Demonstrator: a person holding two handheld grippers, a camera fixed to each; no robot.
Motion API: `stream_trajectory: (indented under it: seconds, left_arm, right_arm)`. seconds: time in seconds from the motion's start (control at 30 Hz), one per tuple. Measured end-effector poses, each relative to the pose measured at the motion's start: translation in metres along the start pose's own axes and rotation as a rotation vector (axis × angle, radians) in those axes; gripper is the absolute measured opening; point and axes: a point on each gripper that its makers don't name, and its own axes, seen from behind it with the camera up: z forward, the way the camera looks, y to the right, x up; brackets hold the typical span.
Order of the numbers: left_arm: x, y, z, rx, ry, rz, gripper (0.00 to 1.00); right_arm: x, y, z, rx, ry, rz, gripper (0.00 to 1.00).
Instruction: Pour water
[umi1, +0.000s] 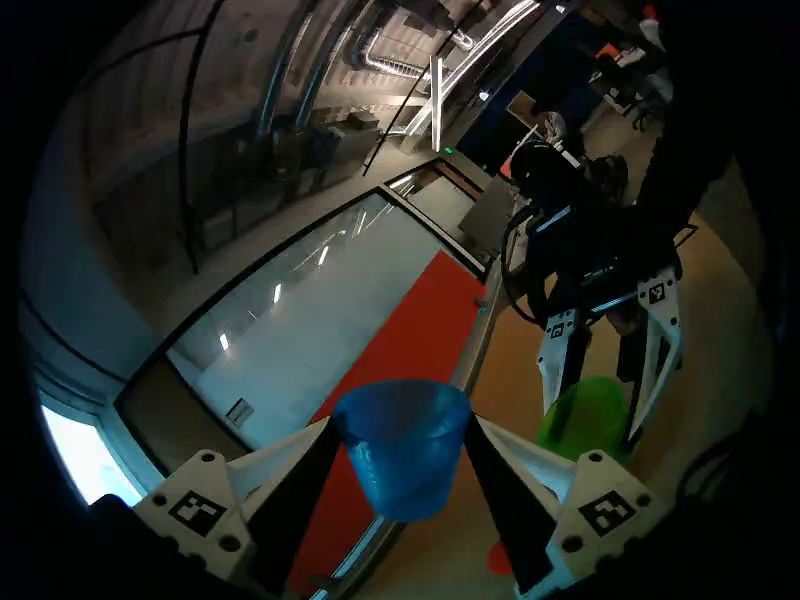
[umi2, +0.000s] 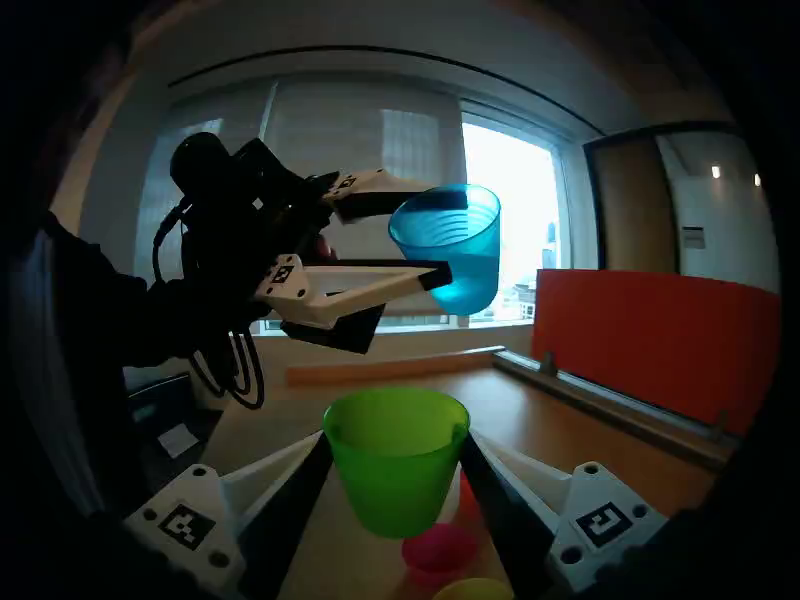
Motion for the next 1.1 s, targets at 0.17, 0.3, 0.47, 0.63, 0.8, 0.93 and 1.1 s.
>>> stream_trajectory:
  seconds: [0.17, 0.3, 0.47, 0.63, 0.8, 0.93, 1.1]
  left_arm:
    - [0.000, 0.001, 0.001, 0.000, 0.004, 0.027, 0.86]
    - [0.001, 0.001, 0.001, 0.001, 0.006, 0.038, 0.86]
    - [0.000, 0.001, 0.000, 0.000, 0.007, 0.058, 0.86]
    - [0.000, 0.001, 0.000, 0.001, 0.008, 0.082, 0.86]
    - [0.001, 0.001, 0.000, 0.003, 0.012, 0.110, 0.86]
    - [0.002, 0.003, 0.000, -0.001, 0.012, 0.125, 0.86]
    - [0.001, 0.005, 0.001, -0.003, 0.010, 0.157, 0.86]
  right_arm:
    - [0.000, 0.000, 0.000, 0.000, 0.000, 0.000, 0.89]
    - [0.001, 0.001, 0.000, -0.005, 0.000, 0.000, 0.90]
    - [0.002, 0.004, -0.001, -0.010, 0.002, -0.002, 0.89]
    - [0.004, 0.007, -0.003, -0.020, 0.005, -0.002, 0.90]
    - [0.004, 0.010, -0.004, -0.030, 0.006, -0.001, 0.90]
    - [0.004, 0.011, -0.004, -0.032, 0.005, -0.002, 0.90]
    - [0.004, 0.010, -0.003, -0.029, 0.004, -0.001, 0.90]
